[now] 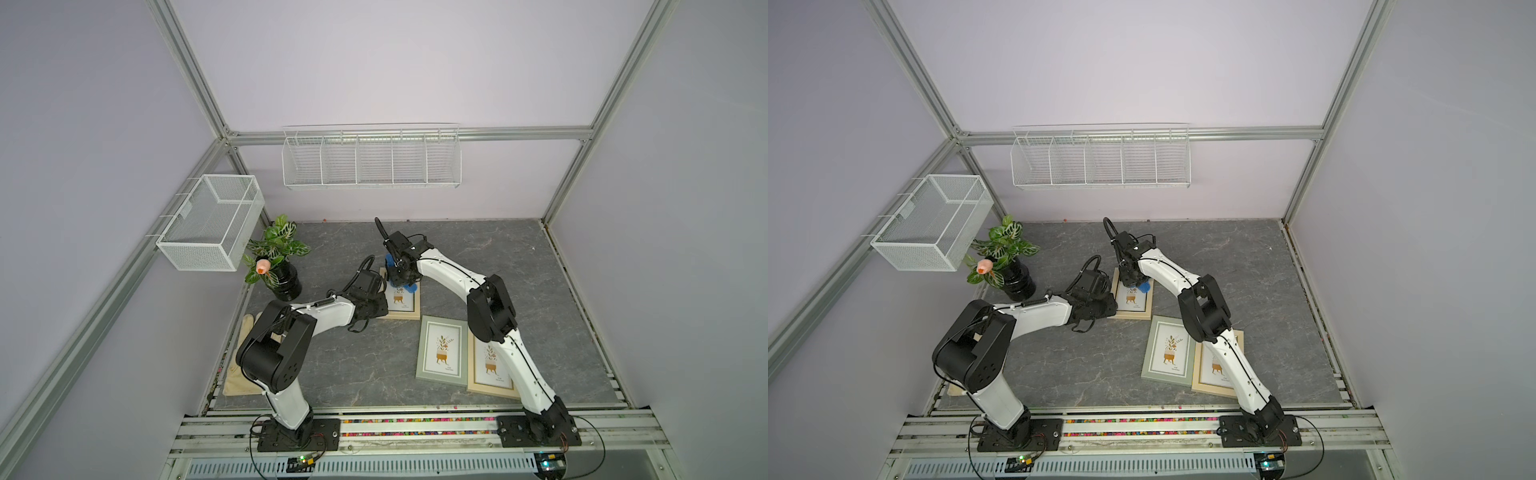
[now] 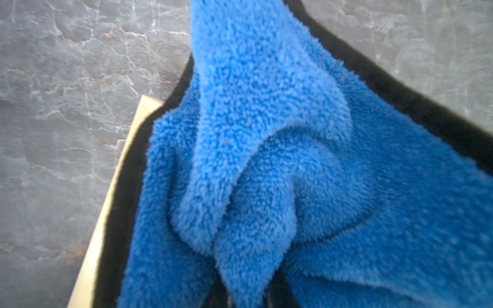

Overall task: Wipe the picture frame with a cloth
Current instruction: Wipe the dirt from the picture frame.

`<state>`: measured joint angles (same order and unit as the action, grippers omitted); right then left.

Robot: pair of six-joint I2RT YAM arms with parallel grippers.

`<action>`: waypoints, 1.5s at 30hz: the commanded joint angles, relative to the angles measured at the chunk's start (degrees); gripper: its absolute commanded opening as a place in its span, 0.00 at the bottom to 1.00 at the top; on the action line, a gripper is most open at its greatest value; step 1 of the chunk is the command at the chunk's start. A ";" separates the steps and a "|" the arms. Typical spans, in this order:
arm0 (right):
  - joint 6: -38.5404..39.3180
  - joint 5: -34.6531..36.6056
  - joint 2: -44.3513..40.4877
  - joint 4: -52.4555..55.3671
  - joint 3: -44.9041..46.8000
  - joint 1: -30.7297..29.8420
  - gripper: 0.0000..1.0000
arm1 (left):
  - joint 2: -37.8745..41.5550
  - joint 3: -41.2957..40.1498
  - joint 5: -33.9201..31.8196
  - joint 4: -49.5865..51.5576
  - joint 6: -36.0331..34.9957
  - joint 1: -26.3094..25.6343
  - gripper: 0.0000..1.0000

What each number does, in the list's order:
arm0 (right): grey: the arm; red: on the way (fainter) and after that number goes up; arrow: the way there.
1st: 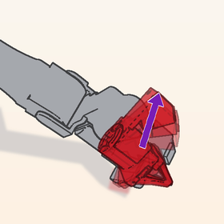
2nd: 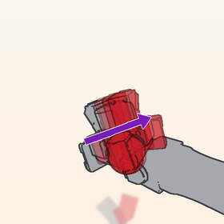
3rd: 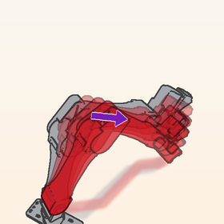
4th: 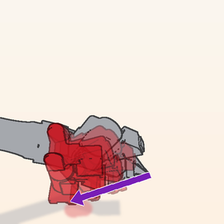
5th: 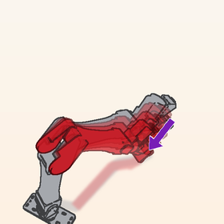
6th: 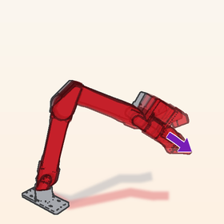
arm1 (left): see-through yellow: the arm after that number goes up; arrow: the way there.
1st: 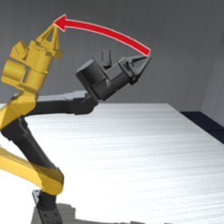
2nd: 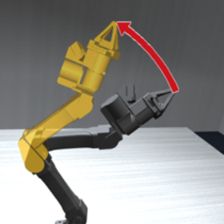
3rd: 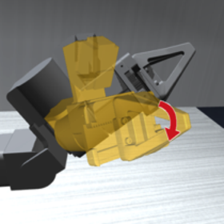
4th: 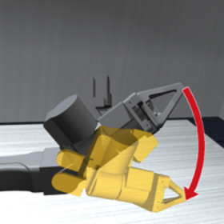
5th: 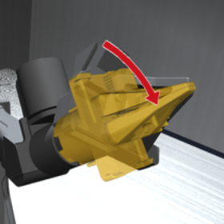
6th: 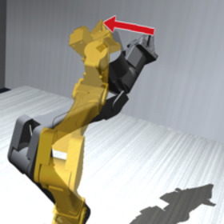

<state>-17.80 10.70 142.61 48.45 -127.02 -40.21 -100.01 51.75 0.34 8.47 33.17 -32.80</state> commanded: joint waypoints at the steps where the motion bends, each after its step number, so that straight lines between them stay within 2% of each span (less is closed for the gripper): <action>1: -0.63 0.84 -1.19 2.05 2.46 0.12 0.07 | -4.27 -1.44 -5.54 8.46 -0.64 -0.34 0.29; 5: 0.22 3.28 -4.60 1.15 6.92 -0.13 0.07 | -4.76 -2.90 -7.85 9.30 0.10 -0.34 0.25; 9: 0.09 2.96 -8.83 -1.51 14.68 -1.25 0.07 | -5.09 -4.49 -6.46 7.04 1.44 -0.36 0.23; 12: -0.55 0.85 -9.09 -2.48 15.84 -1.82 0.07 | -5.50 -5.55 -4.64 4.63 1.97 -0.43 0.23; 15: -0.74 -0.42 -6.27 -1.54 11.45 -2.18 0.07 | -5.90 -5.54 -4.03 4.15 1.97 -0.75 0.22; 20: -0.45 -1.91 2.49 4.42 -3.74 -2.55 0.07 | -5.01 -5.69 -4.38 4.69 2.03 -1.19 0.22; 23: -0.31 0.07 7.22 10.63 -12.84 -1.59 0.07 | -4.40 -5.95 -5.10 5.48 2.34 -1.19 0.22; 25: 0.02 2.60 8.06 12.78 -14.89 -0.59 0.07 | -4.18 -6.13 -5.79 5.93 2.59 -1.14 0.22; 28: 1.41 7.01 5.53 12.32 -10.74 0.28 0.07 | -3.89 -6.60 -6.50 6.12 3.03 -1.13 0.22; 32: 1.53 6.73 -1.86 5.39 2.24 0.60 0.07 | -4.48 -6.67 -7.19 6.20 4.00 -1.13 0.22; 36: 1.26 7.54 -6.62 2.64 10.82 -1.10 0.07 | -5.93 -5.65 -7.90 7.25 4.84 -1.18 0.22; 40: -0.71 3.15 -12.00 -2.91 22.22 -2.17 0.07 | -6.17 -5.84 -7.72 6.06 5.31 -1.16 0.22; 45: -0.72 3.79 -11.99 -3.12 21.77 -1.31 0.07 | -6.42 -5.69 -7.48 5.90 5.12 -1.21 0.22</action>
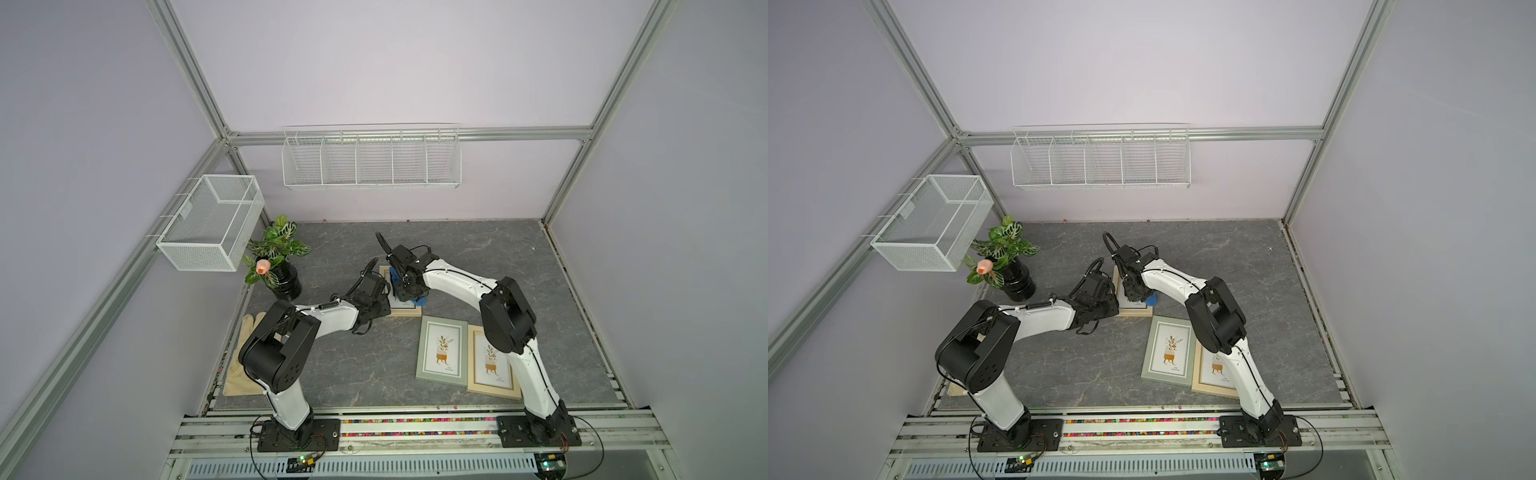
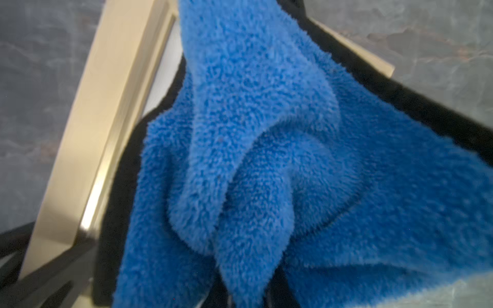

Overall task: Wipe the picture frame with a cloth
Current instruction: Wipe the dirt from the picture frame.

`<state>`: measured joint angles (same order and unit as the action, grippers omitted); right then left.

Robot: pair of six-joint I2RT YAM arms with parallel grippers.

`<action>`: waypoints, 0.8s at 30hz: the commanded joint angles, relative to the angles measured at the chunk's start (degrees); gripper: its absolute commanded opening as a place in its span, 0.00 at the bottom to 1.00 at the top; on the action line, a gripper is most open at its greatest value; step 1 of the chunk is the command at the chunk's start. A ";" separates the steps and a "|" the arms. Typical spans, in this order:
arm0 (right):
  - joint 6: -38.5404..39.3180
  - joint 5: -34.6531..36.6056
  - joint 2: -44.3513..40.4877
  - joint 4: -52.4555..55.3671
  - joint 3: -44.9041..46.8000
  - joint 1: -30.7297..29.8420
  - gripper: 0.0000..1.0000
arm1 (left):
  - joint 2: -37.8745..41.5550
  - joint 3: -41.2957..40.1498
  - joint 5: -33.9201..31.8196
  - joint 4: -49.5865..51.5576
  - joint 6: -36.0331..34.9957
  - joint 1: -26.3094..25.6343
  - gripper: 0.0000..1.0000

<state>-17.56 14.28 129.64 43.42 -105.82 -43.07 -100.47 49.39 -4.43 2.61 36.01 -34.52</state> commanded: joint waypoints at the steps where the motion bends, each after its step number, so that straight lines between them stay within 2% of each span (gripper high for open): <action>1: -0.75 -0.06 1.95 2.74 -1.79 2.35 0.07 | -5.87 -3.48 -2.59 11.51 2.31 0.57 0.22; 5: 0.75 -0.74 7.49 6.93 -12.76 4.41 0.07 | -5.99 -3.35 -1.80 10.90 2.66 0.56 0.22; 8: 0.25 -2.46 9.66 9.12 -16.17 4.34 0.07 | -6.33 -2.25 -1.11 11.55 3.00 0.60 0.22; 10: -0.19 -3.25 7.91 7.56 -12.14 3.56 0.07 | -6.29 -1.68 -1.20 11.95 3.36 0.60 0.22; 14: -2.57 -4.81 -0.69 0.56 3.40 2.23 0.07 | -5.97 -1.56 -1.35 11.67 4.07 0.60 0.22; 17: -3.70 -4.96 -4.93 -1.73 10.23 1.29 0.07 | -6.28 -1.28 -1.29 11.58 4.03 0.60 0.22; 20: -3.98 -5.72 -5.61 -2.60 11.44 1.04 0.07 | -6.31 -1.26 -1.27 11.35 3.83 0.58 0.22; 24: -3.30 -7.48 -1.89 -1.78 5.37 1.86 0.07 | -6.07 -1.73 -0.75 10.77 3.90 0.58 0.21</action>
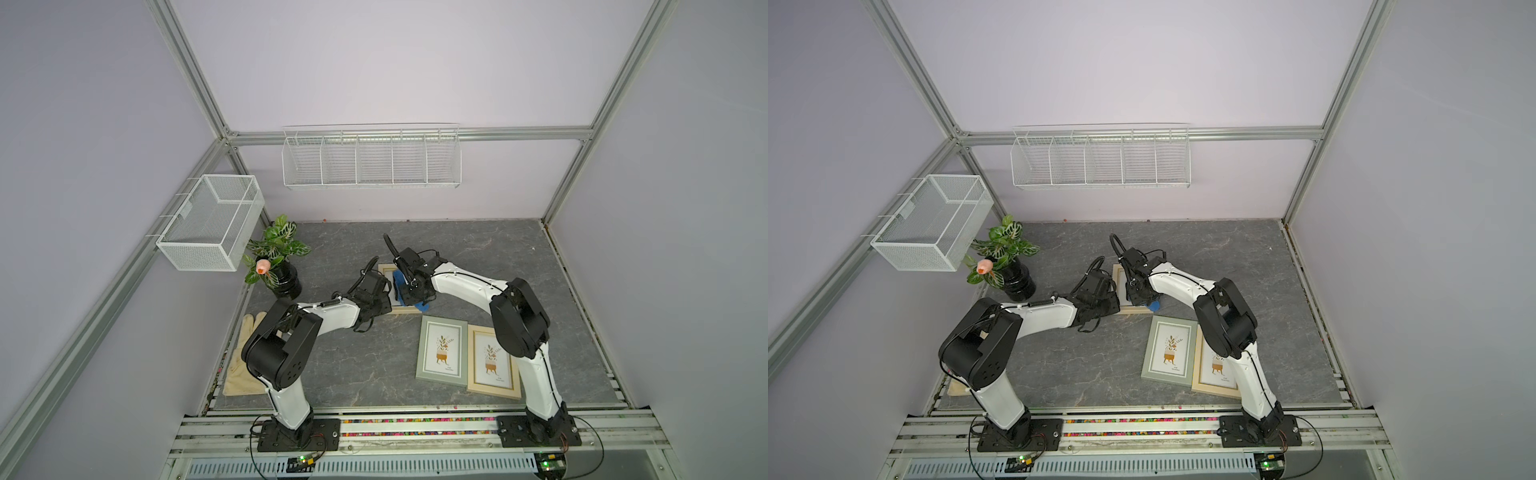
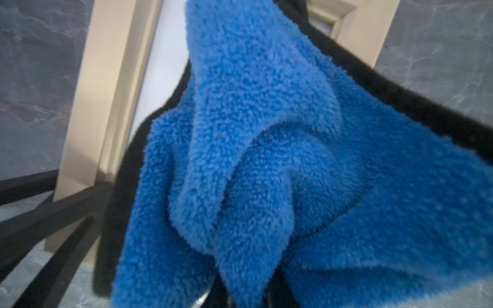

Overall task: Wipe the picture frame with a cloth
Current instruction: Wipe the dirt from the picture frame.

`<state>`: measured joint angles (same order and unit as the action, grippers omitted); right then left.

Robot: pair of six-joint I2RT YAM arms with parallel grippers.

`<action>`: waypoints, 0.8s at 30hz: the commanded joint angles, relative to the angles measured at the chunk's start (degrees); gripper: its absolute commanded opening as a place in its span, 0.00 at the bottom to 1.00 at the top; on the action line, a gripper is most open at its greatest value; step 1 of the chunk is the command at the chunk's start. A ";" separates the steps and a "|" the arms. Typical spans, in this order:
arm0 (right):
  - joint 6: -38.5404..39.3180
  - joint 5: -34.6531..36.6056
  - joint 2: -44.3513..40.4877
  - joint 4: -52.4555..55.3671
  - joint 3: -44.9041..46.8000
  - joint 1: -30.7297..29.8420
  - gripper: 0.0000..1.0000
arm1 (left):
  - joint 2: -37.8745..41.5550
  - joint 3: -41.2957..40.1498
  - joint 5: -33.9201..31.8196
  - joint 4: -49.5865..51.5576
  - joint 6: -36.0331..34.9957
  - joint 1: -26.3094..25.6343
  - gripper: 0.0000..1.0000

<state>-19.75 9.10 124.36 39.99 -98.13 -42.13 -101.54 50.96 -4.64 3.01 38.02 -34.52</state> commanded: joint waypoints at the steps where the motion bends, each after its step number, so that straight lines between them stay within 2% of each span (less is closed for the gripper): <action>1: -0.90 -2.34 4.86 2.31 -4.77 1.37 0.07 | -4.83 -3.40 -0.45 10.29 2.05 0.58 0.21; 5: 0.65 -0.70 10.52 7.26 -15.38 1.85 0.07 | -4.32 -3.91 -0.32 10.17 2.25 0.57 0.21; 7: 0.85 -0.72 11.08 7.78 -16.35 1.36 0.07 | -4.06 -4.00 -0.45 10.18 2.36 0.59 0.21; 10: 0.68 -0.20 8.49 6.25 -11.47 -0.36 0.07 | -3.99 -3.96 -0.55 10.18 2.60 0.59 0.21; 14: -1.37 -2.00 2.75 1.52 -0.51 -1.92 0.07 | -3.93 -4.32 -0.47 9.54 2.72 0.59 0.21; 17: -2.38 -3.76 1.82 -0.16 2.10 -2.75 0.07 | -3.95 -4.73 -0.07 8.87 2.76 0.58 0.21; 20: -2.75 -6.11 4.31 -0.23 -0.84 -2.72 0.07 | -3.95 -5.10 0.60 8.18 2.62 0.60 0.21; 24: -2.09 -5.27 10.45 3.27 -11.82 -1.57 0.07 | -3.76 -5.59 1.23 7.76 2.76 0.60 0.21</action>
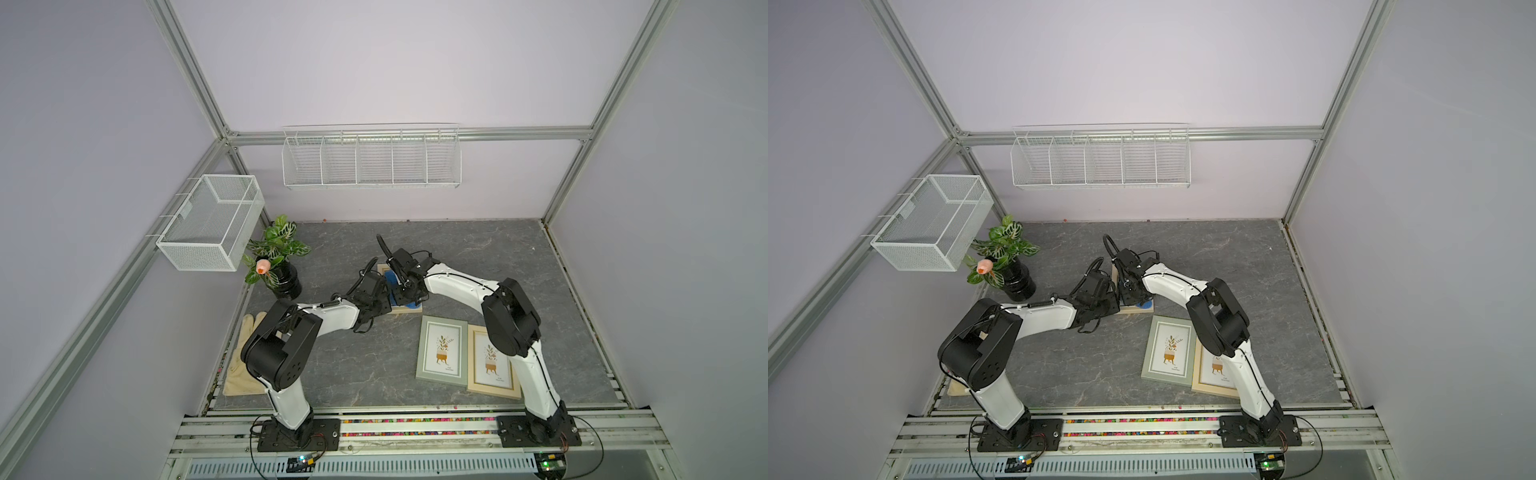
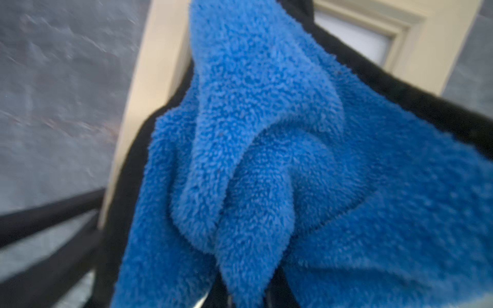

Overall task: Wipe the picture frame with a cloth
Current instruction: Wipe the dirt from the picture frame.

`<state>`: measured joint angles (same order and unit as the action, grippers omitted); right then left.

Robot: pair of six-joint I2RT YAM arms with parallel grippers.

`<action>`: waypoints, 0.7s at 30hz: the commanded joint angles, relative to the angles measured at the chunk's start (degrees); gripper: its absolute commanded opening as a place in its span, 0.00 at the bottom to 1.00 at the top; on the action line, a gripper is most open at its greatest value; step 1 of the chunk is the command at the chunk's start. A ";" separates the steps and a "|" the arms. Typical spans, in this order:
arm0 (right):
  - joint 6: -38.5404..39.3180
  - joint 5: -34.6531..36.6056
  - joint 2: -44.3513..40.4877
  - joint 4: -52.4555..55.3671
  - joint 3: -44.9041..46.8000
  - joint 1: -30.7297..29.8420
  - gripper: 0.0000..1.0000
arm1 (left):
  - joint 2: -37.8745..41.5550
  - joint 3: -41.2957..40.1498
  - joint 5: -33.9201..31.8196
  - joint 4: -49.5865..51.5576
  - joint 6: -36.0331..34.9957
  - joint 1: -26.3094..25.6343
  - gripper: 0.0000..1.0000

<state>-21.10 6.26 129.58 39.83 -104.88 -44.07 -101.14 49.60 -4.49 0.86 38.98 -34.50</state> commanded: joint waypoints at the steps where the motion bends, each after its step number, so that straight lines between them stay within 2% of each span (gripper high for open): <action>1: -0.44 -2.19 6.98 4.90 -8.21 0.80 0.07 | -4.10 -4.36 1.14 9.79 1.80 0.48 0.21; 6: 1.10 0.67 16.42 13.47 -27.28 2.35 0.07 | -3.80 -4.72 1.15 9.85 1.99 0.49 0.21; 9: 1.48 1.00 18.93 17.58 -32.15 2.09 0.07 | -3.75 -4.56 0.98 10.20 2.03 0.44 0.21; 11: 1.59 1.55 17.06 16.16 -28.39 1.06 0.07 | -3.62 -4.52 0.72 10.36 1.98 0.48 0.21; 17: -1.11 -0.55 5.09 4.53 -5.37 -0.25 0.07 | -3.62 -4.80 -0.04 9.94 2.63 0.44 0.21; 21: -1.50 1.18 1.04 3.35 1.04 0.63 0.07 | -3.85 -4.81 -0.27 10.02 2.85 0.49 0.20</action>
<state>-21.12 7.46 131.81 41.80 -108.40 -44.23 -100.86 48.69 -4.67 -0.58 39.88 -34.41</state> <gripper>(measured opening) 0.134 0.264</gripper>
